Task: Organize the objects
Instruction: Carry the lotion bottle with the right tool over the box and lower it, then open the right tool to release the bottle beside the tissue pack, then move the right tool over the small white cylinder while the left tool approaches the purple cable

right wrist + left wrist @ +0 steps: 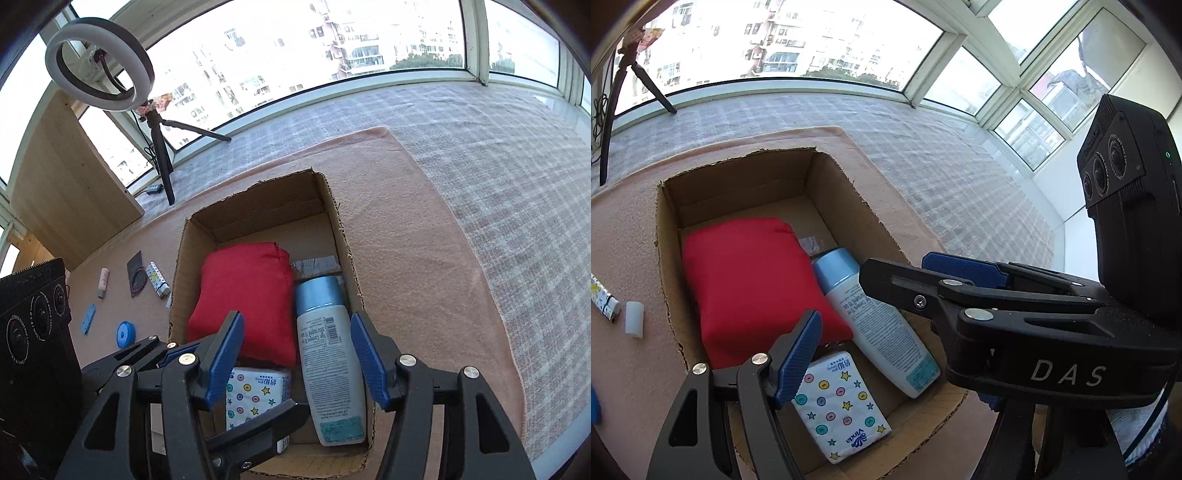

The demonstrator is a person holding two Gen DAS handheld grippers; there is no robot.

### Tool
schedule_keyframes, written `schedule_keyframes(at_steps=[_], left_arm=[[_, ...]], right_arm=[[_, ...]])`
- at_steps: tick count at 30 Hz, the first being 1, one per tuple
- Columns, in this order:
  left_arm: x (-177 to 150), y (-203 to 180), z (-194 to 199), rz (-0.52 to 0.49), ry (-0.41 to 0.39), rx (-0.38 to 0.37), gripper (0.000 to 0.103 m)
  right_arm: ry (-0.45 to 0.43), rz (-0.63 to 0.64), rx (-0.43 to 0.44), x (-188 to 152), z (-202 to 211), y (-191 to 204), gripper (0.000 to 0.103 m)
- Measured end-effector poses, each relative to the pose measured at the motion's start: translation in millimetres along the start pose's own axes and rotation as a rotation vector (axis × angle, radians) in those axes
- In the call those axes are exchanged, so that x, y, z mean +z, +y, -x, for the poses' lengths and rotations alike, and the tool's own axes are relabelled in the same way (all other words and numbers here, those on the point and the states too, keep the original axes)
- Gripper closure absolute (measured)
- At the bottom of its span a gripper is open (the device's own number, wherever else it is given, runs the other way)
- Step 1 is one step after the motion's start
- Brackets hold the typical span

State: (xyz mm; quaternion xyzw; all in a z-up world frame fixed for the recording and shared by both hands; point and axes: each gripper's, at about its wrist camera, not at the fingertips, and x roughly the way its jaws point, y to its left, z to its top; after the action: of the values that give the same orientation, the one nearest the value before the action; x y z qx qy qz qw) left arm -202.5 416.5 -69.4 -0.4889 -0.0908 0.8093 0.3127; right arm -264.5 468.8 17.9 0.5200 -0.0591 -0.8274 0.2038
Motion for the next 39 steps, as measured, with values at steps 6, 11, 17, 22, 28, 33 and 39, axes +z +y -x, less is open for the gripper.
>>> schedule_keyframes(at_steps=[6,11,17,22,28,33,39], left_arm=[[-5.9,8.3,16.0,0.010,-0.012,0.015,0.026],[-12.3,19.7,36.0,0.026,-0.030,0.032,0.026],[-25.9,42.5,66.1,0.063,-0.058,0.064,0.026],[-41.0,74.4,97.1,0.108,-0.083,0.106,0.026],[-62.3,119.8,137.5,0.187,-0.120,0.154,0.026],[-83.9,153.0,170.0,0.230,-0.143,0.201,0.026],[-117.0,191.3,203.3,0.265,-0.146,0.267,0.026]], right_arm=[[-0.005,-0.017,0.012,-1.0,-0.1,3.1,0.047],[-0.015,-0.021,0.018,-2.1,2.6,13.8,0.047],[-0.040,-0.009,0.029,-7.9,5.4,32.9,0.047],[-0.057,0.023,0.046,-15.2,8.1,58.4,0.047],[-0.065,0.050,0.093,-23.4,6.0,92.7,0.047],[-0.061,0.080,0.122,-35.3,-1.2,125.7,0.047],[-0.032,0.124,0.142,-51.9,-15.9,162.5,0.047]])
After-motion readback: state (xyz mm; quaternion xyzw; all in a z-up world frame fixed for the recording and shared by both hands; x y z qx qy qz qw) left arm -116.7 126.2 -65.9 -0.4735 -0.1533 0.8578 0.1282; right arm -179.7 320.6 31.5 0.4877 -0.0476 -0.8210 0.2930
